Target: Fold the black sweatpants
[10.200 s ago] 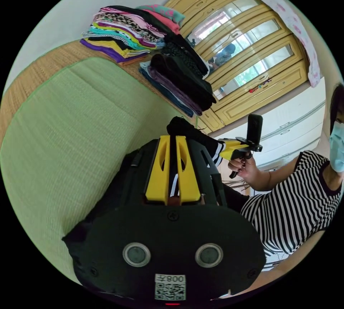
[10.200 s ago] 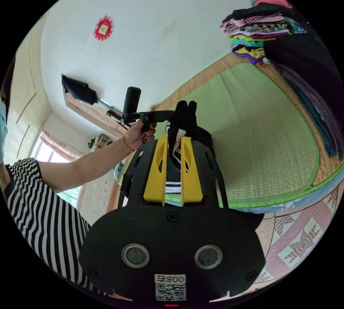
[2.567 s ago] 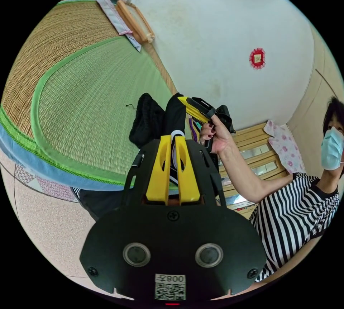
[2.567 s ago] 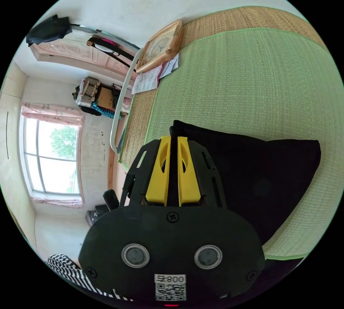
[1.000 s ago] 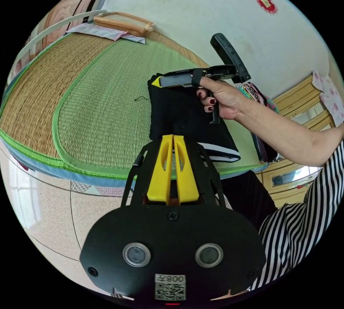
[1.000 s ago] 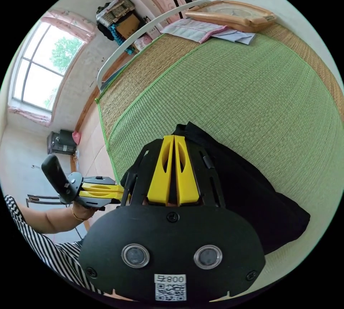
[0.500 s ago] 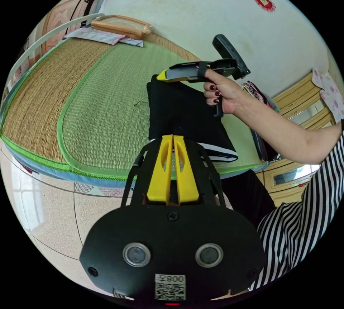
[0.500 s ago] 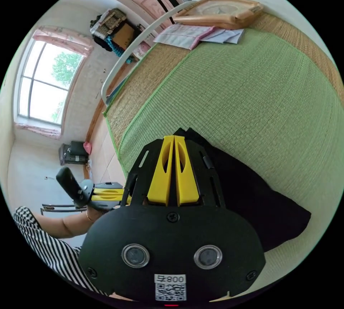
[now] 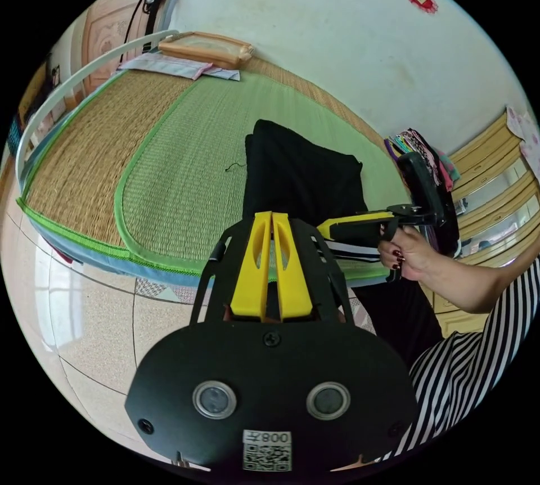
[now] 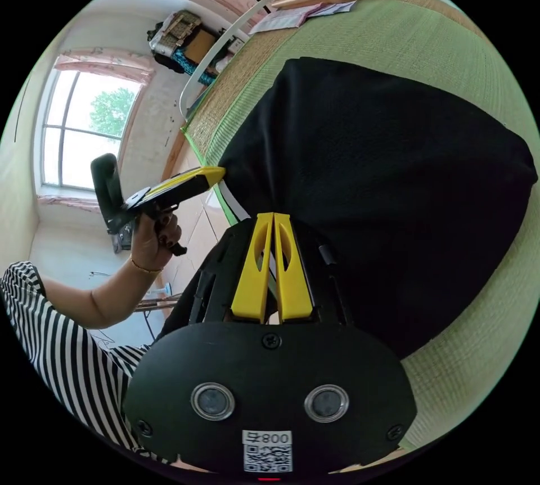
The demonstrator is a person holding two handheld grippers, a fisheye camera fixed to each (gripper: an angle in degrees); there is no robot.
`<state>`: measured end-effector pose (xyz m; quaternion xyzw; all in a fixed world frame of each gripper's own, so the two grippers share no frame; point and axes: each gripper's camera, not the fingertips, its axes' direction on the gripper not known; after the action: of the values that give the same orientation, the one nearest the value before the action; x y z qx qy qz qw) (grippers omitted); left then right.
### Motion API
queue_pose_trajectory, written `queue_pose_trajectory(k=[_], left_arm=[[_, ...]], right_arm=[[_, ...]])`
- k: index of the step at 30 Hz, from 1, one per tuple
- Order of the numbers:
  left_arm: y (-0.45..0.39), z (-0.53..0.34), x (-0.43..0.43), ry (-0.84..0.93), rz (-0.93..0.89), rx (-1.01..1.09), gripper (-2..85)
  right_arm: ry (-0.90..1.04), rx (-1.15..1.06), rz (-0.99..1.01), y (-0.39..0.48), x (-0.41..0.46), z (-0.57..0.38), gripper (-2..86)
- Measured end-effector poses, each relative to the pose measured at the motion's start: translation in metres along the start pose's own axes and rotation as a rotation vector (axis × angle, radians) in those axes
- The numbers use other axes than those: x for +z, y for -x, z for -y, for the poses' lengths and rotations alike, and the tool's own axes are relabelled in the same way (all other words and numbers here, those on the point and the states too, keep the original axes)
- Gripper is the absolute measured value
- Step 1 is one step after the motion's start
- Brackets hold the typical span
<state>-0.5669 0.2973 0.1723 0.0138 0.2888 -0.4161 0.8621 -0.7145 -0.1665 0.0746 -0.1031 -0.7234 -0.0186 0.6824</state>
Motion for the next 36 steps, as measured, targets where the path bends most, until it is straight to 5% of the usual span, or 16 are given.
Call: queue_pose_trajectory(k=[7, 12, 21, 28, 36], left_arm=[[-0.022, 0.001, 0.034, 0.094, 0.007, 0.018, 0.1], [-0.029, -0.001, 0.046, 0.089, 0.004, 0.006, 0.1], [-0.043, 0.006, 0.07, 0.125, 0.036, 0.014, 0.1], [-0.049, 0.01, 0.075, 0.111, 0.045, 0.0, 0.1], [-0.037, 0.015, 0.095, 0.129, 0.017, -0.033, 0.0]], right_arm=[[-0.104, 0.001, 0.006, -0.02, -0.051, -0.038, 0.0], [-0.312, 0.195, -0.075, -0.115, -0.127, -0.062, 0.0], [-0.331, 0.402, -0.02, -0.233, -0.138, -0.08, 0.0], [-0.365, 0.301, 0.1, -0.206, -0.147, -0.133, 0.1], [-0.119, 0.238, 0.197, -0.157, -0.067, -0.247, 0.0]])
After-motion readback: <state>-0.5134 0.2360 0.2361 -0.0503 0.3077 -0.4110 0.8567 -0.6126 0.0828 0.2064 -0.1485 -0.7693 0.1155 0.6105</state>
